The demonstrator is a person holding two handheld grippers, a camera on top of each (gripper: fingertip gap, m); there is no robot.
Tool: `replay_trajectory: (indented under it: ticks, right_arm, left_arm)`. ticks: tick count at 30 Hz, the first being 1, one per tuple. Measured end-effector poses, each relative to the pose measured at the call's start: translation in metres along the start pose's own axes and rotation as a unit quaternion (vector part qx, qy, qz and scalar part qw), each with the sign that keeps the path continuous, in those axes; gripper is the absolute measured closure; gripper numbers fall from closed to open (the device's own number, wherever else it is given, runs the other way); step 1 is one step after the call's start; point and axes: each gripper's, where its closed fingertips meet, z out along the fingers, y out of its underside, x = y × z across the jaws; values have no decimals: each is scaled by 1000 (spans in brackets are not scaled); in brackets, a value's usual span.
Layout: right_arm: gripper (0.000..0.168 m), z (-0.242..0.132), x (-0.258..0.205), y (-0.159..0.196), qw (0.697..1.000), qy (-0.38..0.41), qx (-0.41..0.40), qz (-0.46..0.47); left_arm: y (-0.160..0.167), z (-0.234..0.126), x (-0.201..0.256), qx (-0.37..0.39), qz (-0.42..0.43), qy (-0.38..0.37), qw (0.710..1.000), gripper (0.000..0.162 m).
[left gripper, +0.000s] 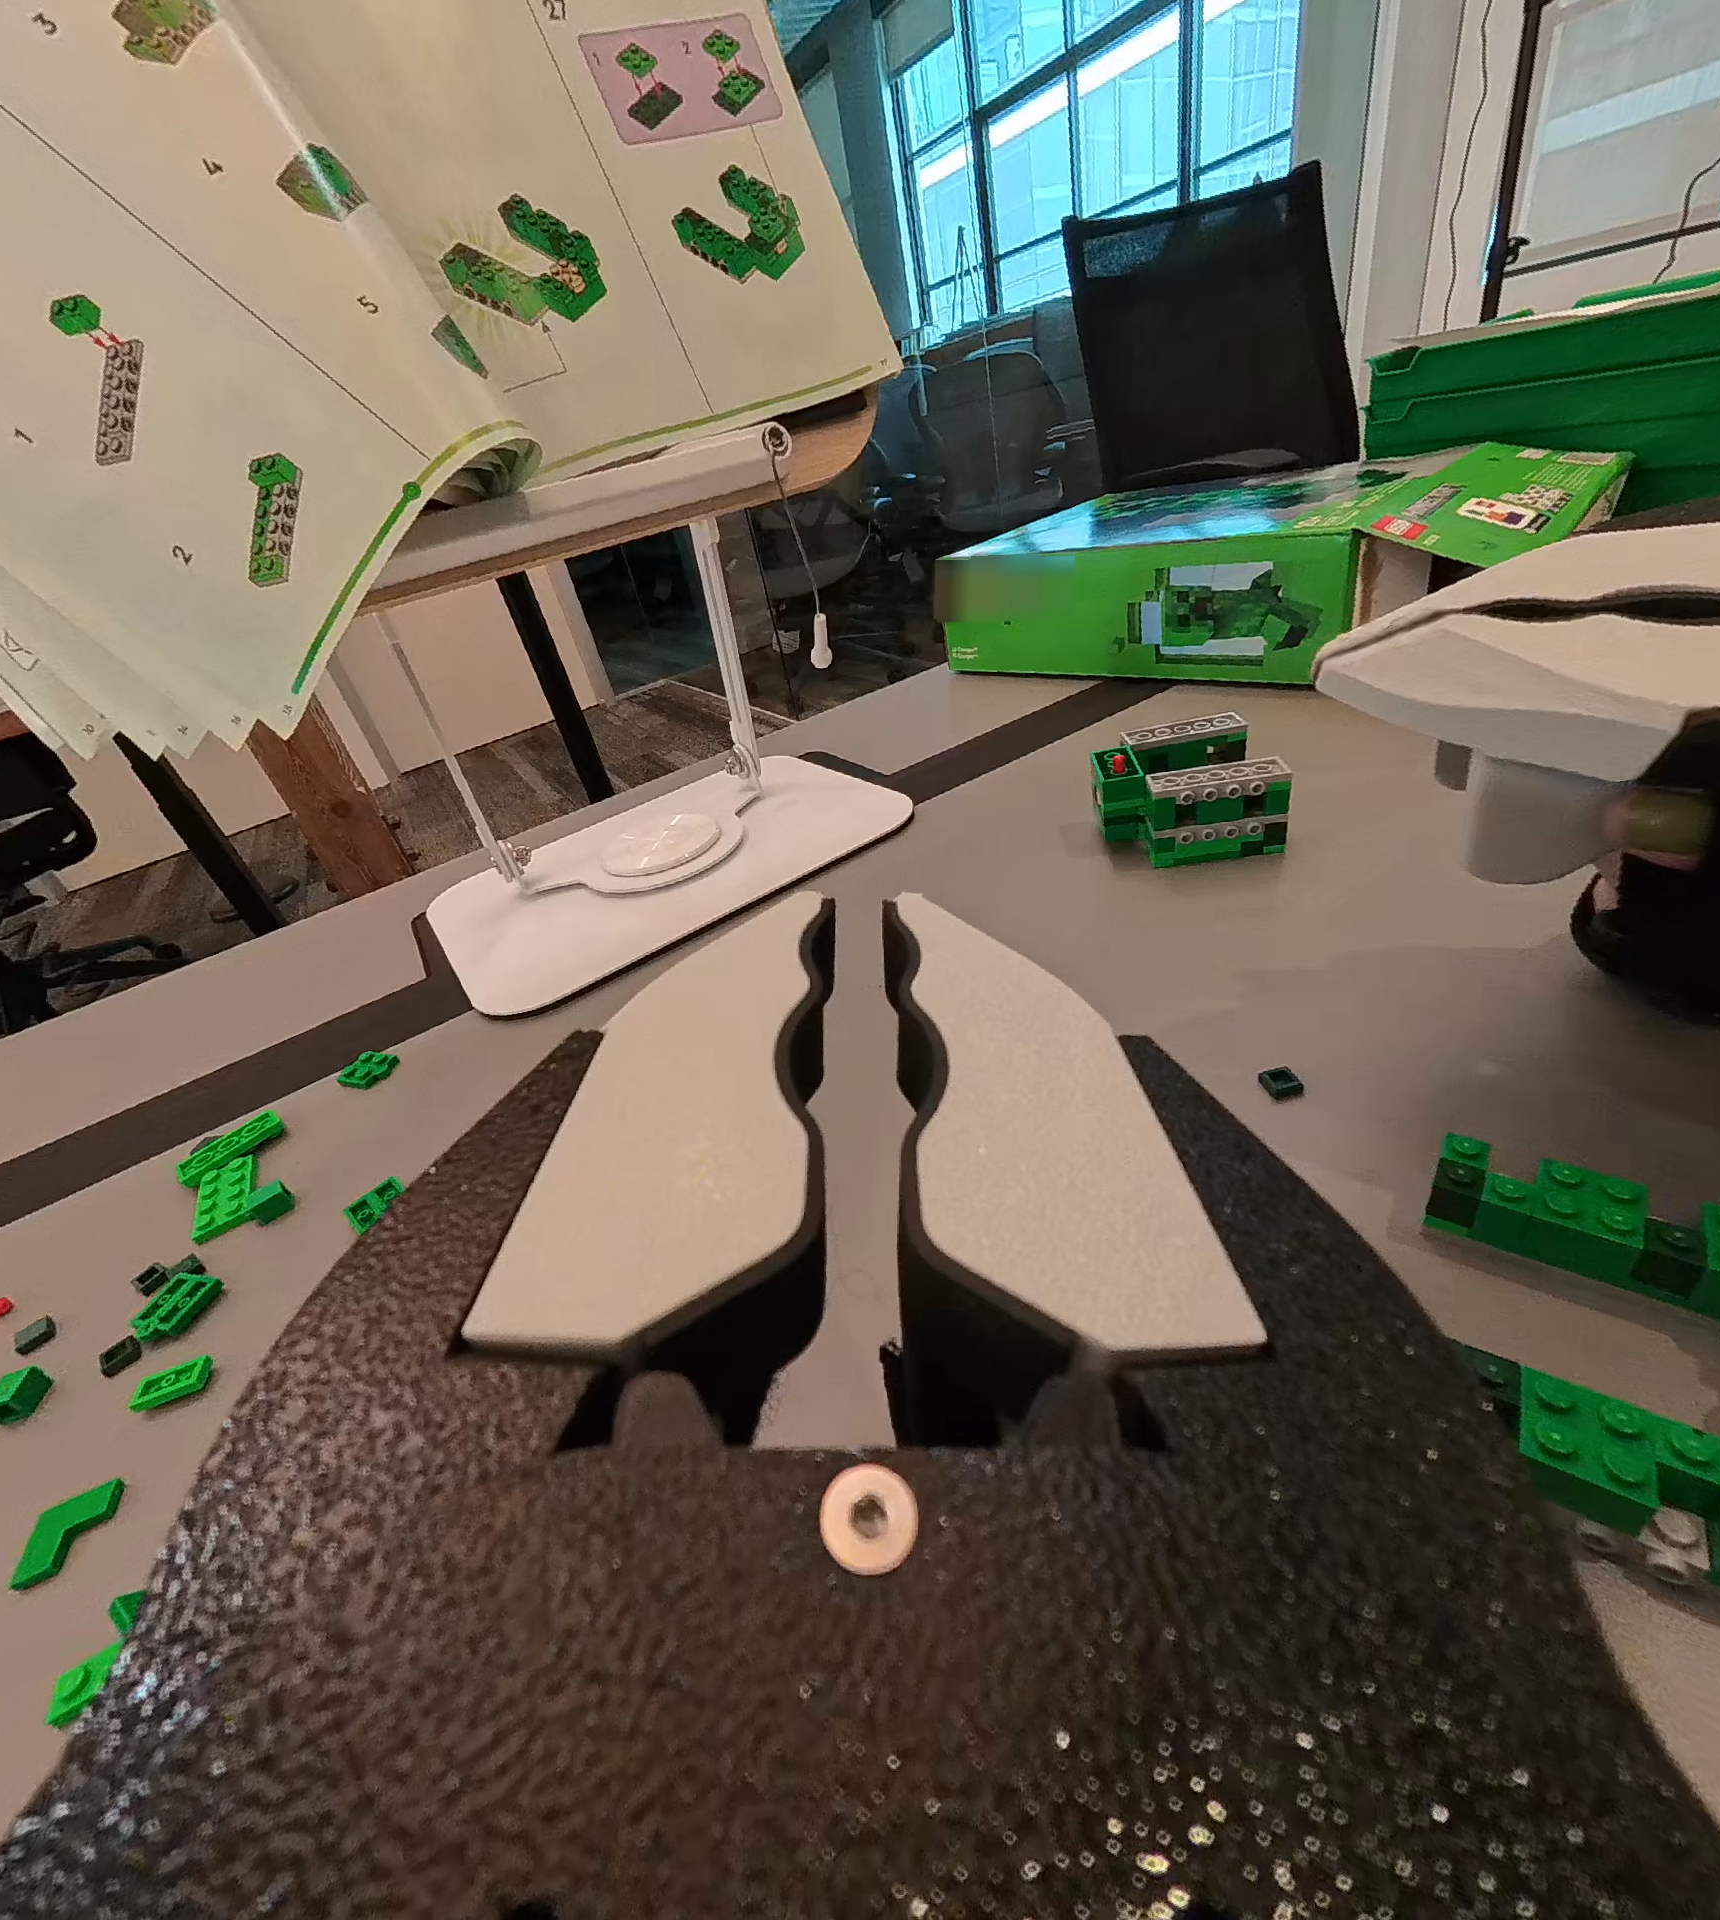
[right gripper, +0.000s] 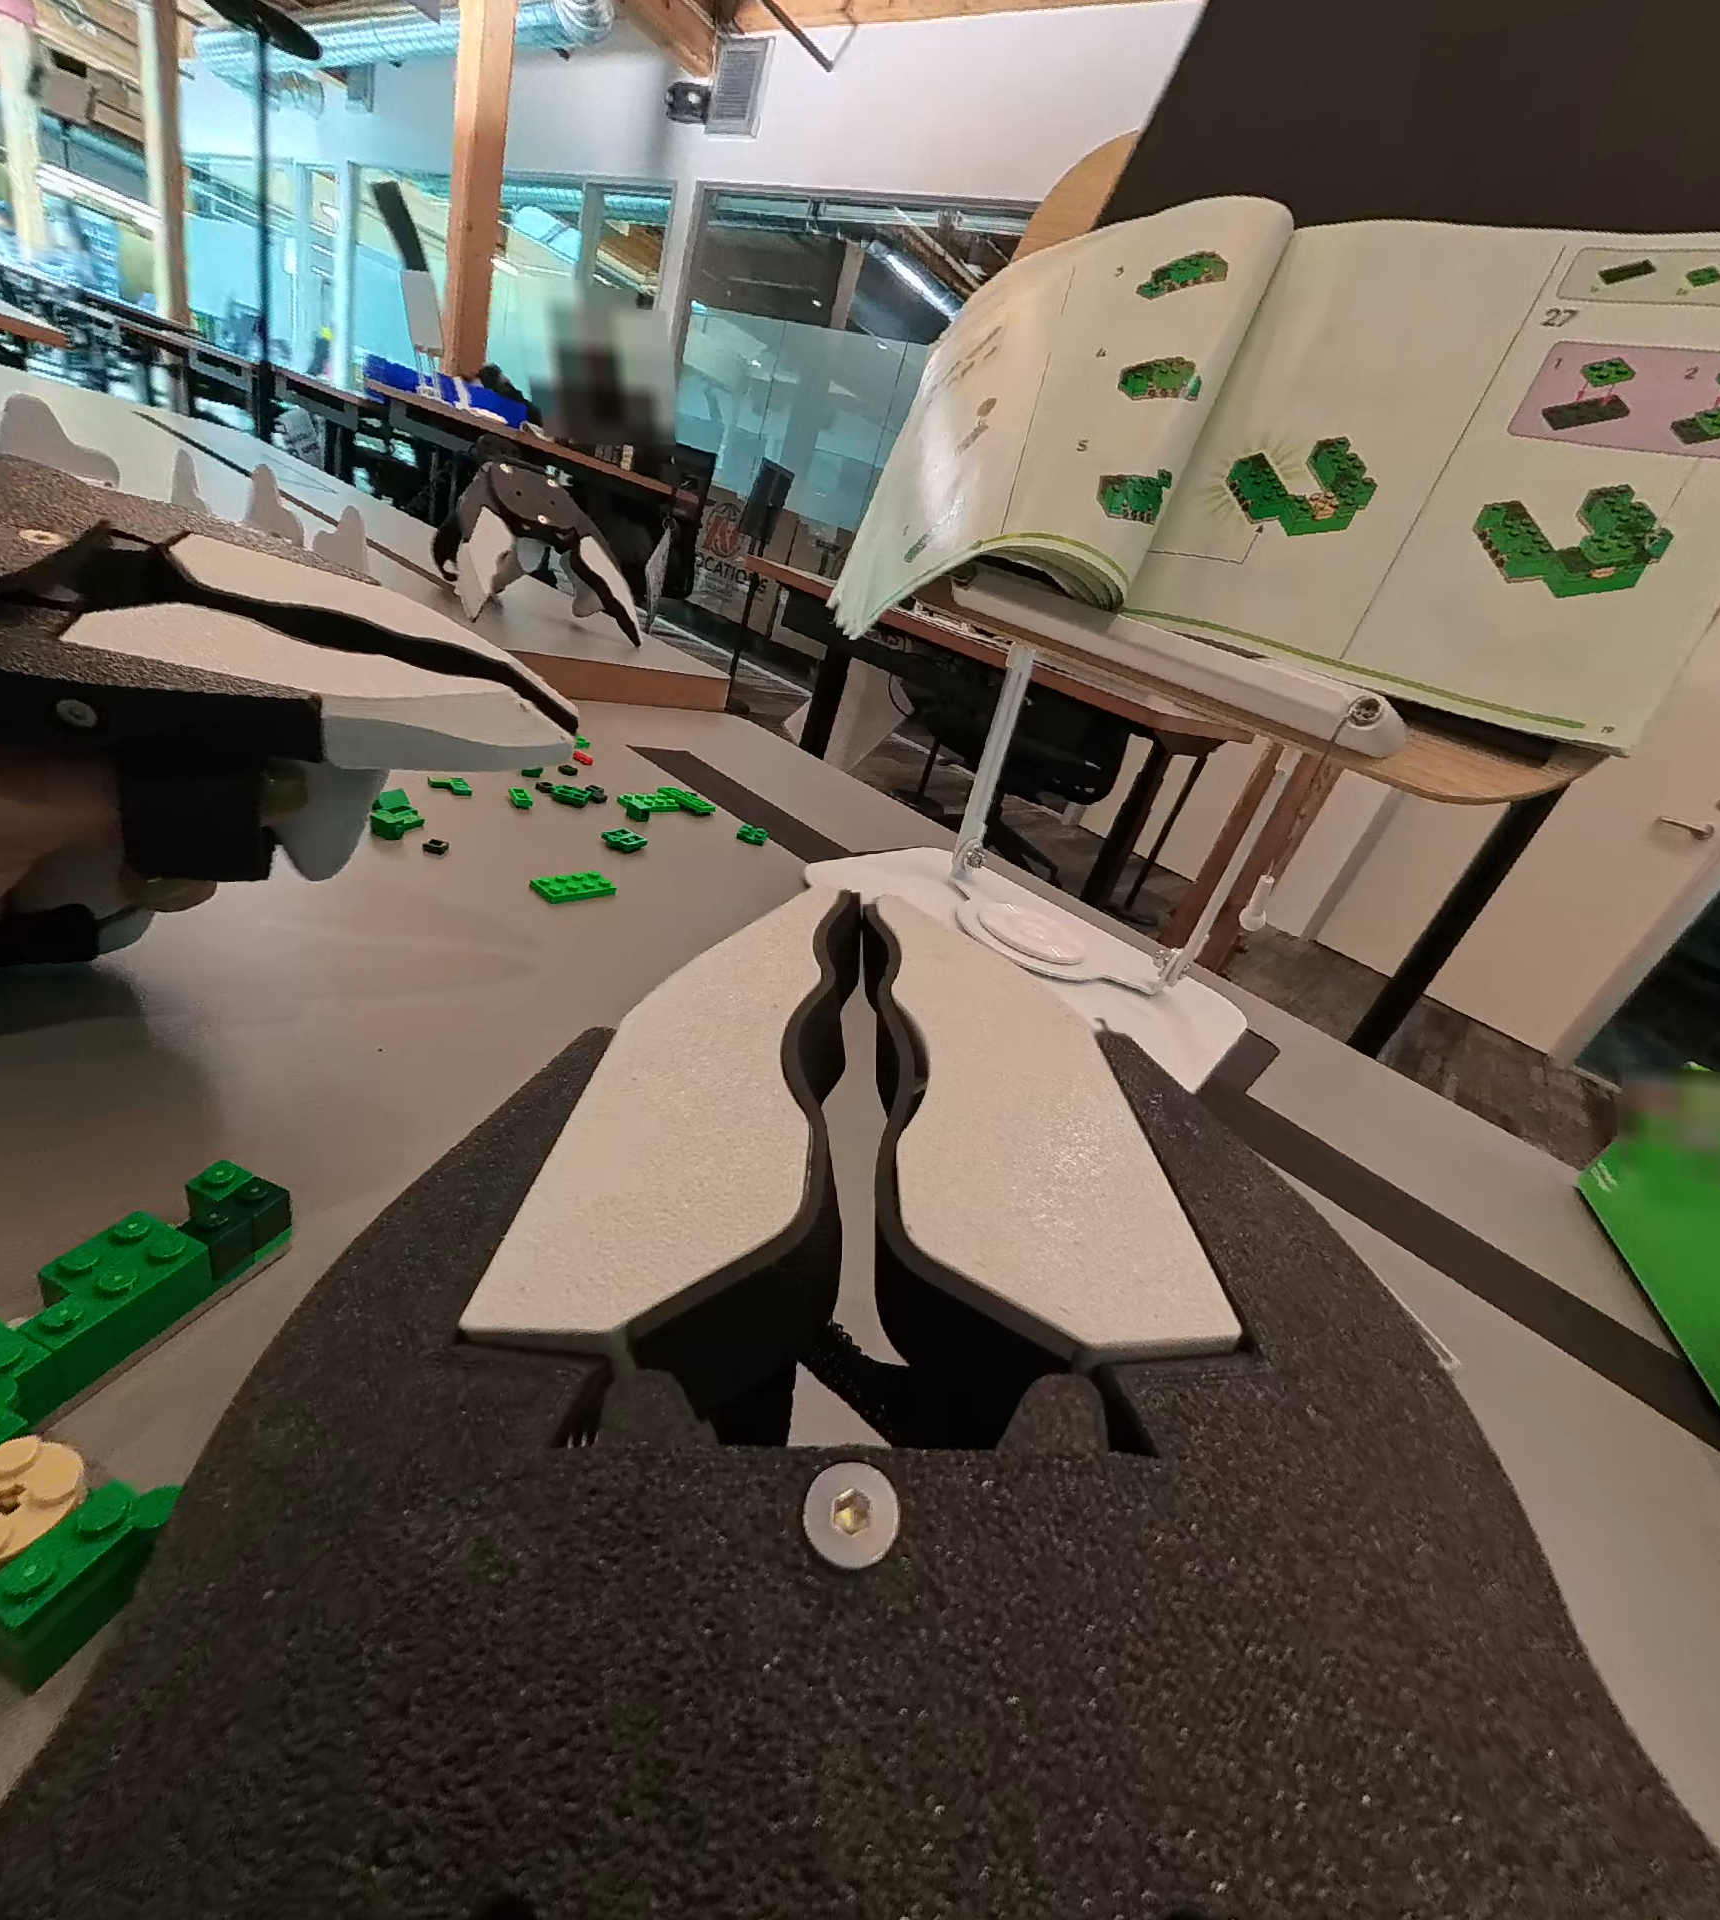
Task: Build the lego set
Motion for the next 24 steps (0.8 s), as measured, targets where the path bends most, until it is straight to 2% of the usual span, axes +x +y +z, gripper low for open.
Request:
replay_trajectory:
  ticks: [2,4,5,10,13,18,24]
  right_arm:
    - [165,-1,-10,-4,999,-41,15,-5]
    - [158,-8,-30,-8,991,-131,29,-10]
    - [156,-11,-34,-10,988,-151,31,-13]
    - [156,-21,-22,-10,992,-119,34,-18]
    - [157,-19,-23,-2,994,-85,4,-67]
    - [162,-16,-49,7,981,-114,-21,-154]
    - [165,-17,-51,7,980,-113,-23,-160]
  left_arm:
    - [0,0,-1,-1,1,-1,1000,154]
    - [1,0,-1,-1,-2,-1,1000,154]
    - [1,0,-2,-1,-4,-1,1000,154]
    - [1,0,-2,-1,-7,1,1000,154]
    - [2,0,-1,-3,-8,3,1000,154]
    - [3,1,0,-6,-6,5,1000,154]
    - [3,1,1,-8,-4,6,1000,154]
